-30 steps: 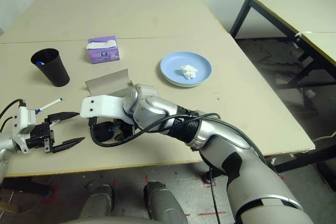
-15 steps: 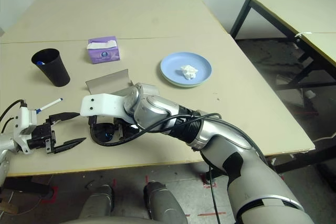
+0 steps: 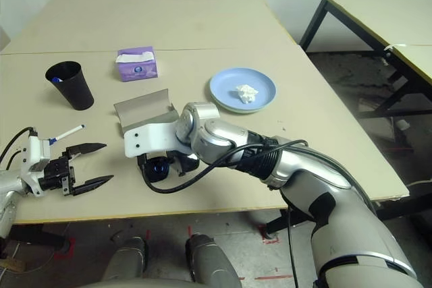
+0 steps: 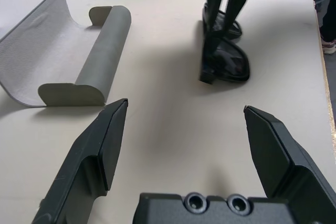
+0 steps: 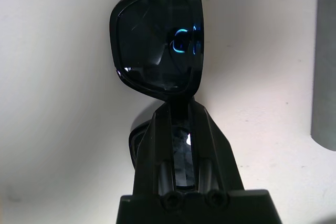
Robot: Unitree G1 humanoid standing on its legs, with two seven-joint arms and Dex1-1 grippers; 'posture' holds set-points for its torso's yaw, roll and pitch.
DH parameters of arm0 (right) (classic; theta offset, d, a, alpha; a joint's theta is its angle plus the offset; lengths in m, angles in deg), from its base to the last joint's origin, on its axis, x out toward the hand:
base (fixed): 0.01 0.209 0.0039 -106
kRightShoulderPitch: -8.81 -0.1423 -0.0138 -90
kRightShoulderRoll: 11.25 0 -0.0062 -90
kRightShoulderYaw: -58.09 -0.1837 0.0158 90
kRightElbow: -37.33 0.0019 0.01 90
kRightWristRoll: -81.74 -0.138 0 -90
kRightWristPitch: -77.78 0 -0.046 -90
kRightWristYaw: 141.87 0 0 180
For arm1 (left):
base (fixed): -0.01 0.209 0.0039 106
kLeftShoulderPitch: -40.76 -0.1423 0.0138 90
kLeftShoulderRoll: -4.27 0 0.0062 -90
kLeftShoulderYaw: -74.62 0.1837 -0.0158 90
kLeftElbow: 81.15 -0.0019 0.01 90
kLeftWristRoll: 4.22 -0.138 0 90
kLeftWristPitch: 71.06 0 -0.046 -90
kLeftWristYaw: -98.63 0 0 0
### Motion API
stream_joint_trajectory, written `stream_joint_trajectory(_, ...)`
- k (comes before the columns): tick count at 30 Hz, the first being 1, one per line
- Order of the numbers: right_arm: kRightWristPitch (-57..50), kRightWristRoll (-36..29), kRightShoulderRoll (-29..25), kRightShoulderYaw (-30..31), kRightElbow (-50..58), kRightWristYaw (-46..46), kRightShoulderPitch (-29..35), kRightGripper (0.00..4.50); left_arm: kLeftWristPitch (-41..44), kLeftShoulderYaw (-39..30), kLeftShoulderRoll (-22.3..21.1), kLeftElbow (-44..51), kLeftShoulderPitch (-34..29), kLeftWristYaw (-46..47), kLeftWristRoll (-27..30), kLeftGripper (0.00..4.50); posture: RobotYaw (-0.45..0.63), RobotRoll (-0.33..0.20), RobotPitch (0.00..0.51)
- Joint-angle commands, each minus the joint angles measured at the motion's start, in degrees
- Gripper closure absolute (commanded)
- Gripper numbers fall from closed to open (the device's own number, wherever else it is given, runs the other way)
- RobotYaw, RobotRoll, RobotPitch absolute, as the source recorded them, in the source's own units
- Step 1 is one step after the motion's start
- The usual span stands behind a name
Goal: Organize and tidy the items on the table.
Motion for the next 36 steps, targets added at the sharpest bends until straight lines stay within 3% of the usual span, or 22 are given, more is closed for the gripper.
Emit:
stream_joint_trajectory(1, 1.46, 0.56, 4.02, -4.60, -3.67, 0.76, -3.33, 4.37, -0.13, 0.33, 0.09, 0.83, -0.99, 0.04, -0.23, 0.00, -0.05, 0.000, 0.113)
stream_joint_trajectory(7, 6.89, 1.82, 9.89, -9.63, -14.28, 2.76, -7.33, 4.37, -0.12, 0.29, -0.14, 0.05, -0.15, -0.22, -0.21, 0.00, -0.05, 0.000, 0.114)
stream_joint_trajectory(19, 34.54, 10.69, 18.28, -14.56, -41.80, 14.59, -13.16, 4.37, -0.07, -0.34, -0.29, 0.08, -0.68, 0.22, -0.15, 0.00, -0.04, 0.000, 0.123)
stream_joint_trajectory(26, 42.49, 13.28, 22.01, -17.42, -48.51, 17.55, -13.16, 4.37, -0.21, -0.33, 0.24, 1.64, -2.95, 1.12, 0.12, 0.00, -0.02, 0.000, 0.129)
stream_joint_trajectory(36, 46.24, 16.46, 22.99, -19.14, -53.46, 19.15, -11.22, 4.37, -0.04, -0.52, 0.35, 2.54, -3.78, 2.04, 0.42, 0.00, -0.01, 0.000, 0.137)
